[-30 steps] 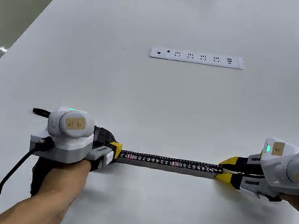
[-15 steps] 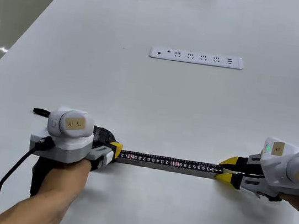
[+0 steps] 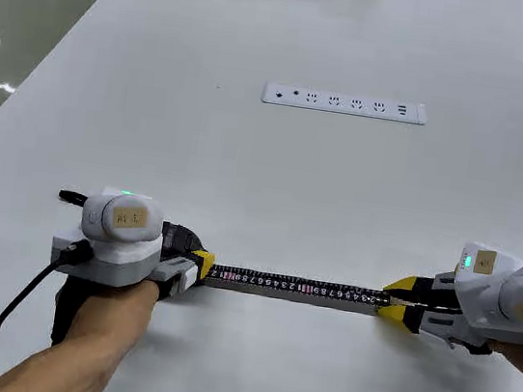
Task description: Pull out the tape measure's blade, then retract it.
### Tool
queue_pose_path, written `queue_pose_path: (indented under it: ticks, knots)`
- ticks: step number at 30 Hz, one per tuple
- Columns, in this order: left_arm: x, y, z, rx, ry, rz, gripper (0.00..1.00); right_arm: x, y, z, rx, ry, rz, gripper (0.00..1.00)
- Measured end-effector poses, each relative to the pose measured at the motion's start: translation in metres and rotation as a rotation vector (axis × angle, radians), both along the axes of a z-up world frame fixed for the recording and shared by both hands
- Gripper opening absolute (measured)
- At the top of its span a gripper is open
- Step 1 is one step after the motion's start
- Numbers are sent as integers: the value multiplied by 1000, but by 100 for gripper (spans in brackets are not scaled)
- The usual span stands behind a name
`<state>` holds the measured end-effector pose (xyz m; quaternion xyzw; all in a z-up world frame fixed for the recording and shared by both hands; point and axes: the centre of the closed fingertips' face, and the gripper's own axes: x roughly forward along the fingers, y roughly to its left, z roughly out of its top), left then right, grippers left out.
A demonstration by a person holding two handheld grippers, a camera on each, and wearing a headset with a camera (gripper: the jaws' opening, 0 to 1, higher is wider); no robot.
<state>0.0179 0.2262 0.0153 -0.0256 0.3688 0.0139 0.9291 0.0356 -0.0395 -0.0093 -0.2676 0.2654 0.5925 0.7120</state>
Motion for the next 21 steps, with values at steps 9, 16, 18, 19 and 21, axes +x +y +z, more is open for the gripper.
queue_pose_path:
  ticks: [9, 16, 18, 19, 21]
  knots:
    - [0, 0, 1, -8, -4, 0, 56, 0, 3, 1, 1, 0, 5, 8]
    - [-1, 0, 1, -16, -3, 0, 56, 0, 5, 1, 2, 2, 8, 8]
    - [-1, 0, 1, -20, -5, 1, 56, 0, 6, 1, 3, 1, 9, 8]
    - [-1, 0, 1, -20, -5, 1, 56, 0, 7, 1, 4, 1, 9, 8]
    - [-1, 0, 1, -23, -5, 2, 56, 1, 8, 0, 5, 1, 11, 8]
